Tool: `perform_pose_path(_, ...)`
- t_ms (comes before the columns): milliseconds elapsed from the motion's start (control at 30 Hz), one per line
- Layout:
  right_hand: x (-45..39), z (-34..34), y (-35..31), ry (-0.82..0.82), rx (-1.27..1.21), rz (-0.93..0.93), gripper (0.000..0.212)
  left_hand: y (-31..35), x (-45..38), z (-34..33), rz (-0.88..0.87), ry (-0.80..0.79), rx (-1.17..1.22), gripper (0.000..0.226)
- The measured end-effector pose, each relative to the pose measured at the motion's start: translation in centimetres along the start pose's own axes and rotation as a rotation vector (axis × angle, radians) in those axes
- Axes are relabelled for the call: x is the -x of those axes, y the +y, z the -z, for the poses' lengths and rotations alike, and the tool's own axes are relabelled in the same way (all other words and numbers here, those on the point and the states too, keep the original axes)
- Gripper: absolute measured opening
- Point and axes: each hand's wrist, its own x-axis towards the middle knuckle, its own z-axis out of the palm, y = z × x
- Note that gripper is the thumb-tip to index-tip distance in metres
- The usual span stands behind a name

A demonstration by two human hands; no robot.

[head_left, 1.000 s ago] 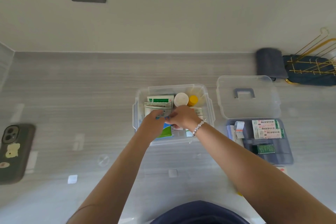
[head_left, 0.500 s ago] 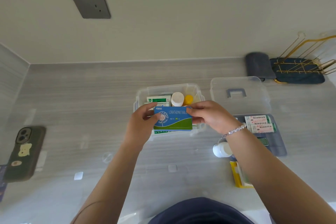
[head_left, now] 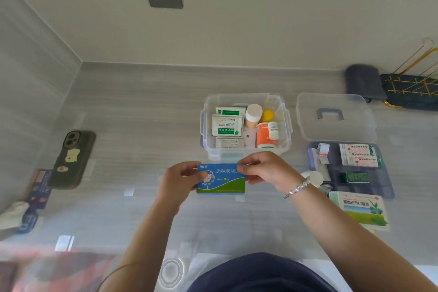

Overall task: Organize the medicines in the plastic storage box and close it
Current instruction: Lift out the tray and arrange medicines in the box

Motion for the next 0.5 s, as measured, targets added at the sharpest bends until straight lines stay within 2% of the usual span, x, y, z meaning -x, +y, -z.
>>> perform_pose_path(233,-2.7,-6.0,4.4,0.078,0.039,-0.122,0.021,-6.8,-1.5,1.8,0.099,0.152,-0.064,0.033)
perform_pose_path(500,-3.7,-9.4,7.2,0.147,0.135,-0.105,0.016,-10.4,-1.0,2.8,0.088,0.224,-0.190,0.032)
